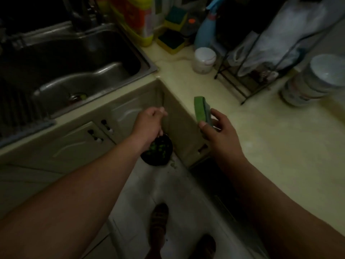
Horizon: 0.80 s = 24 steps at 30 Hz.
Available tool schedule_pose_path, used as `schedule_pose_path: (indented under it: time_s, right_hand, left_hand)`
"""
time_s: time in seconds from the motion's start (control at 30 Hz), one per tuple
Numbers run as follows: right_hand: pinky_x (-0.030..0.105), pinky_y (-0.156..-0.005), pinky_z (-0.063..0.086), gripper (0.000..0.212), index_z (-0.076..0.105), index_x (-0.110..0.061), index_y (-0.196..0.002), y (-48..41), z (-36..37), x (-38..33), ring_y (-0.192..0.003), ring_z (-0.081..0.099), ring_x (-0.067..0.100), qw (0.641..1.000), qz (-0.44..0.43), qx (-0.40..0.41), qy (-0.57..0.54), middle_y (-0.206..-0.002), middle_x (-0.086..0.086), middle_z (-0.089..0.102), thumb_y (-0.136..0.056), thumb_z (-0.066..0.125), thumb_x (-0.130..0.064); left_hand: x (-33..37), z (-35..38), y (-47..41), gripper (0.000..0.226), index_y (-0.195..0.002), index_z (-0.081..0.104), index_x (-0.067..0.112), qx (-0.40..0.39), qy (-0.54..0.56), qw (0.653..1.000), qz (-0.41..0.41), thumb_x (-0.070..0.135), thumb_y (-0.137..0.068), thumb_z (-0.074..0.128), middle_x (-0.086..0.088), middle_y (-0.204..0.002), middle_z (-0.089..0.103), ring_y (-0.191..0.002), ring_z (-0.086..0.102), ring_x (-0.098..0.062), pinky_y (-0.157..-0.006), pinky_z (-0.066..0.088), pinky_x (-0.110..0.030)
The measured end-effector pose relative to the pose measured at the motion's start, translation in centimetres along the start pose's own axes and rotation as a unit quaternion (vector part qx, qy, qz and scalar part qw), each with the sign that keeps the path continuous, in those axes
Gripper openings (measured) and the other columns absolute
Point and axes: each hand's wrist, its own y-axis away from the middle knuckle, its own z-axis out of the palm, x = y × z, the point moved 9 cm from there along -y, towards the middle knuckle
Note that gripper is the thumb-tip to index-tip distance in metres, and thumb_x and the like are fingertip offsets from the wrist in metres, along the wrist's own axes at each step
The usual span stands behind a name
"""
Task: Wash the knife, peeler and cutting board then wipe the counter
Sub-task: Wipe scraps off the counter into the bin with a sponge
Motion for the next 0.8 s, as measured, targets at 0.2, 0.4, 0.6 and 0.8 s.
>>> schedule_pose_path:
  time_s: [0.2, 0.4, 0.6, 0.8]
  right_hand:
    - [0.048, -0.105, 0.054, 0.071, 0.045, -0.024, -0.150, 7.4, -17.9, 6.0, -0.122, 0.056, 0.024, 0.938, 0.046, 0.237, 0.247, -0.139, 0.009, 0.050, -0.088, 0.078, -0.035]
    - [0.041, -0.101, 0.049, 0.077, 0.042, -0.017, -0.152, 13.5, -19.3, 12.7, -0.118, 0.053, 0.035, 0.903, 0.122, 0.261, 0.317, -0.132, 0.016, 0.046, -0.086, 0.081, -0.026]
    - [0.034, -0.097, 0.050, 0.073, 0.040, -0.020, -0.152, 12.7, -15.3, 13.4, -0.114, 0.054, 0.027, 0.913, 0.088, 0.247, 0.313, -0.130, 0.010, 0.045, -0.090, 0.077, -0.024]
    - [0.009, -0.076, 0.042, 0.060, 0.046, -0.022, -0.145, 9.1, -12.9, 12.4, -0.092, 0.052, 0.004, 0.946, 0.061, 0.187, 0.259, -0.126, 0.004, 0.048, -0.092, 0.073, -0.025]
  left_hand:
    - [4.7, 14.3, 4.6, 0.032, -0.129, 0.062, 0.022, -0.170, -0.214, 0.939, 0.207, 0.028, -0.098, 0.063, 0.001, -0.109, 0.059, -0.095, 0.058, -0.014, -0.087, 0.048, -0.029]
    - [1.8, 24.2, 10.1, 0.062, -0.146, 0.047, 0.028, -0.272, -0.526, 0.719, 0.365, 0.059, -0.093, 0.055, -0.002, -0.140, 0.045, -0.125, 0.047, -0.027, -0.103, 0.039, -0.045]
    - [-1.3, 26.1, 14.7, 0.042, -0.132, 0.057, 0.021, -0.355, -0.445, 0.686, 0.452, 0.028, -0.093, 0.069, -0.003, -0.117, 0.047, -0.096, 0.056, -0.019, -0.079, 0.056, -0.039]
    - [-0.2, 26.7, 14.0, 0.018, -0.104, 0.059, 0.012, -0.364, -0.452, 0.610, 0.539, 0.012, -0.086, 0.064, -0.008, -0.102, 0.053, -0.081, 0.056, -0.024, -0.055, 0.038, -0.035]
